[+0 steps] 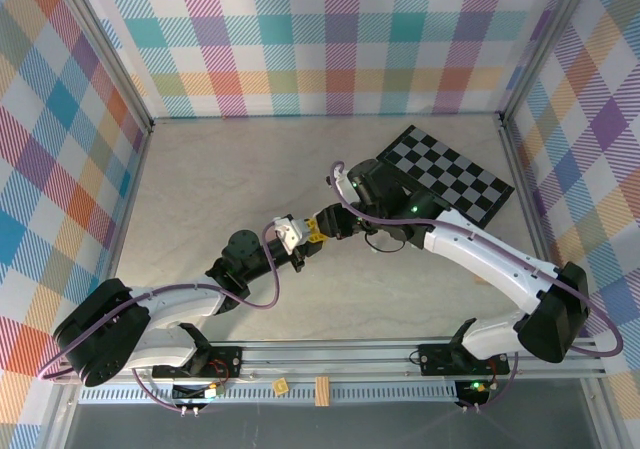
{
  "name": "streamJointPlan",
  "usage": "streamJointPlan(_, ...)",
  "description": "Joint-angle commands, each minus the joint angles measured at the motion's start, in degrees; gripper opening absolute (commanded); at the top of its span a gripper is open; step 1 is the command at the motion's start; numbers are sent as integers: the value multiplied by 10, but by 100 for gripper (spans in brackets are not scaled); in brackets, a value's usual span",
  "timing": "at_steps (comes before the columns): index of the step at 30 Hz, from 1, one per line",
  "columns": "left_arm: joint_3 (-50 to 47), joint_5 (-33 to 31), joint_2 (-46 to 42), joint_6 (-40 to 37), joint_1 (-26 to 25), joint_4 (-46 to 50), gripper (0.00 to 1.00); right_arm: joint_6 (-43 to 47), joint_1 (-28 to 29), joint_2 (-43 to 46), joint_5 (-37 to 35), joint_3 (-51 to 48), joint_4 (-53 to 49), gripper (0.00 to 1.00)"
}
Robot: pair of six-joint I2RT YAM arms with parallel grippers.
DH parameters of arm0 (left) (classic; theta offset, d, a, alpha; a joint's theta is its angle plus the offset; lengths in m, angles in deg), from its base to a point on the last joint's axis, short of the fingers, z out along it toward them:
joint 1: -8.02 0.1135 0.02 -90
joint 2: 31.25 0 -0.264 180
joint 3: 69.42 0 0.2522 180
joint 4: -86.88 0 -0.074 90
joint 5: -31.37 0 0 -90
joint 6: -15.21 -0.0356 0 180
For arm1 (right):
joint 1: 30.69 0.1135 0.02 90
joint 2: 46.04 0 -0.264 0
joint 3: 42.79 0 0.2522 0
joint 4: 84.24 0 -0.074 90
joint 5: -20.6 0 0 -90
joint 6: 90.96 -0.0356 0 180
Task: Insert the wireless bluetooth earbuds into the charging case
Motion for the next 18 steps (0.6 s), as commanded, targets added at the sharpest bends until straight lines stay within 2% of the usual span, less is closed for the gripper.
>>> streamJointPlan(1, 5, 5, -12, -16, 3, -12, 1, -5, -1, -6, 5, 27, -20, 23)
streamJointPlan(13, 15, -32, 1, -65, 4, -15, 1, -137, -1, -49, -28, 62, -74, 14)
streamJointPlan(18, 25, -62, 22, -87, 4, -25, 1, -220, -1, -46, -41, 51, -58, 16)
